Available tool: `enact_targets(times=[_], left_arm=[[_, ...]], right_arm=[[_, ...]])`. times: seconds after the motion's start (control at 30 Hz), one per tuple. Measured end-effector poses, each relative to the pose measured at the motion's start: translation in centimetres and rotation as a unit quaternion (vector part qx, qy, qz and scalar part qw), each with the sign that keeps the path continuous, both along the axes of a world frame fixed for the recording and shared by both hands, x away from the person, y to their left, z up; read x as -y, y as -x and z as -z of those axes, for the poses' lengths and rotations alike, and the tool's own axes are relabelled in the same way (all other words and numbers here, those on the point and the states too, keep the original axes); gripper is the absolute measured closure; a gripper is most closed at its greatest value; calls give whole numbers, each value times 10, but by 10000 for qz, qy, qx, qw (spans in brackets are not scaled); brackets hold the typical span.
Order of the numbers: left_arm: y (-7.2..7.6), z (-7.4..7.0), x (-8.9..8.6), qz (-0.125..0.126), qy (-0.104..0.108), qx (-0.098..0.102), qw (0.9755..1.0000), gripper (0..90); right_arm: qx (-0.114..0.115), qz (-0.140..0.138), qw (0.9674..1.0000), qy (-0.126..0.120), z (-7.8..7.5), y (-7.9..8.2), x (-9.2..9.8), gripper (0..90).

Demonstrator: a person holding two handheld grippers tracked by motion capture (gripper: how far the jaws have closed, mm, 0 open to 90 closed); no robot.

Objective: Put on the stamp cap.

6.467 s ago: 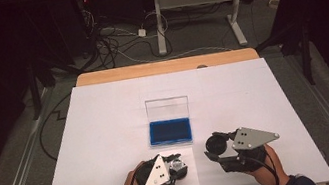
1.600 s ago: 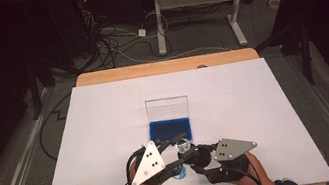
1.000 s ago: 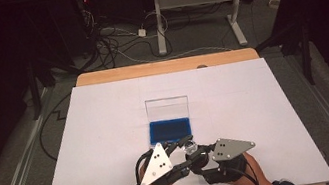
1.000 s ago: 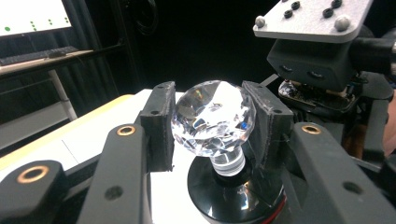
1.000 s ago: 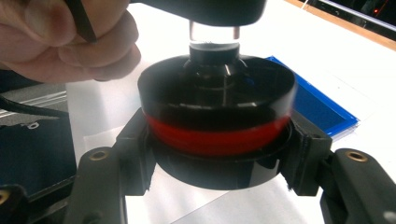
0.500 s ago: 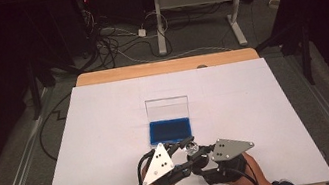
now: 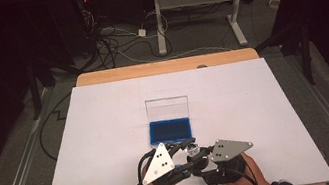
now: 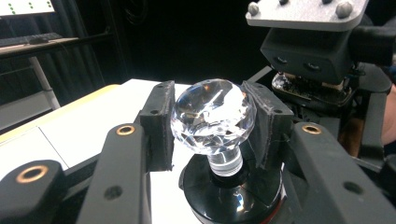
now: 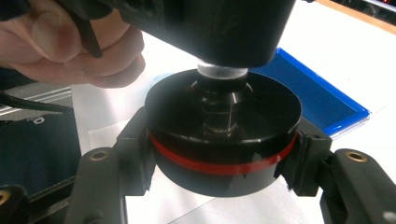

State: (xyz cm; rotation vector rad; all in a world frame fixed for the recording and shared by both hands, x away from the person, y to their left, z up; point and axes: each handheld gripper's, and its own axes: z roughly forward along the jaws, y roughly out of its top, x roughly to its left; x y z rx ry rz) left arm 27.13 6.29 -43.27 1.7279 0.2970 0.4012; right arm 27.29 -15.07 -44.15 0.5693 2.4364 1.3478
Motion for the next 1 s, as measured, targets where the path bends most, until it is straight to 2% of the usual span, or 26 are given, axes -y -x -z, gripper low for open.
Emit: enact_targets(times=[0.17,0.43,0.53,0.67,0.77,1.0], left_arm=[[-1,0,-1,58,51,-50,10000,547],[-3,1,-1,125,-16,-132,9998,547],[-2,0,0,106,-151,-38,9998,547],[-1,-5,-2,97,-189,66,9998,546],[0,-6,0,73,-269,133,9995,545],[1,-7,-1,-20,-265,217,9994,540]], right_arm=[[1,-8,10000,-29,0,1,0,389],[-31,0,10000,12,0,1,0,388],[-65,-22,10000,13,3,0,0,388],[44,-29,10000,-44,0,1,1,388],[31,-39,10000,-55,0,1,1,388],[40,-45,9999,-116,-1,2,2,387]])
